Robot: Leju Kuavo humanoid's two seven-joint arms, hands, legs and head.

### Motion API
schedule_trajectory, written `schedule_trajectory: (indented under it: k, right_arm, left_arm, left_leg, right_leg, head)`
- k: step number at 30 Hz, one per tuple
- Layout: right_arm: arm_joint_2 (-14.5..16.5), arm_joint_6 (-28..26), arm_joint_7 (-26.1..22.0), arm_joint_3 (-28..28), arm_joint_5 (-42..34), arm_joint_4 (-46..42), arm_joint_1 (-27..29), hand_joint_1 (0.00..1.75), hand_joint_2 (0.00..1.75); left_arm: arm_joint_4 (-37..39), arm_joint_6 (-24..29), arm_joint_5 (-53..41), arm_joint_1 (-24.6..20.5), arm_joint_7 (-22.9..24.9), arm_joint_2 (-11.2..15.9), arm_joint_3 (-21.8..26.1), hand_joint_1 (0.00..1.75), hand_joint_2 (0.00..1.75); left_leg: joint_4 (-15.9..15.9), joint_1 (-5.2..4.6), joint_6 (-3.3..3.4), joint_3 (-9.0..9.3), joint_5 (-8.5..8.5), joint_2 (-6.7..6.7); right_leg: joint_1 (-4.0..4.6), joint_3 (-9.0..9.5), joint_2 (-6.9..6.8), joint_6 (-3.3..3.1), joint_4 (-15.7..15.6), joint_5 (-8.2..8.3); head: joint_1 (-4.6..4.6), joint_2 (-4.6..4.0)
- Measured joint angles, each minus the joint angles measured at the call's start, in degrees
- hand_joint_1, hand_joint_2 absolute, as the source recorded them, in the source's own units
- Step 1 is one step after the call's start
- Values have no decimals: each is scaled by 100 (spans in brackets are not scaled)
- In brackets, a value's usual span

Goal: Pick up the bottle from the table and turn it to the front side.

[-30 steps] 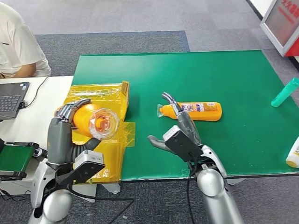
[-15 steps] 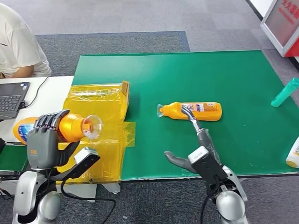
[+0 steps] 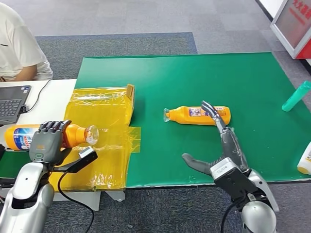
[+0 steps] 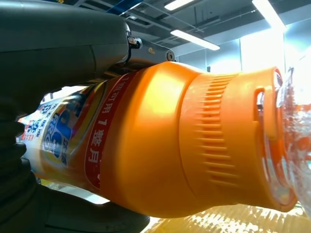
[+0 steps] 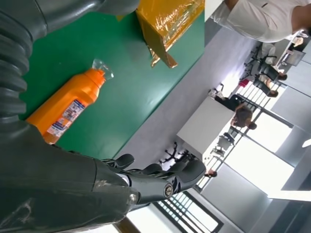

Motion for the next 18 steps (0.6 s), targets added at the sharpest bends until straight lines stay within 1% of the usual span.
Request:
schedule_trajectory:
  k: [9, 13, 18]
  right_arm:
    - [-67, 7, -14, 1, -9, -183, -18, 0, 175]
    - [-96, 4, -71, 8, -21, -235, -32, 0, 175]
    - [-124, 16, -103, 48, -21, -284, -88, 0, 175]
  left_arm:
    - [138, -25, -10, -97, 9, 105, -20, 175, 175]
    - [286, -213, -52, -192, 43, 91, -106, 175, 175]
    - [643, -392, -69, -410, 220, 11, -298, 175, 175]
  left_leg:
    - [0, 1, 0, -1, 0, 0]
    - [0, 0, 0, -1, 0, 0]
    - [0, 0, 0, 0, 0, 0]
  right_leg:
    - [1, -5, 0, -2, 0, -2]
    - [1, -4, 0, -1, 0, -2]
    - [0, -3, 0, 0, 0, 1]
  head:
    - [-1, 0]
    - [-1, 0]
    - [-1, 0]
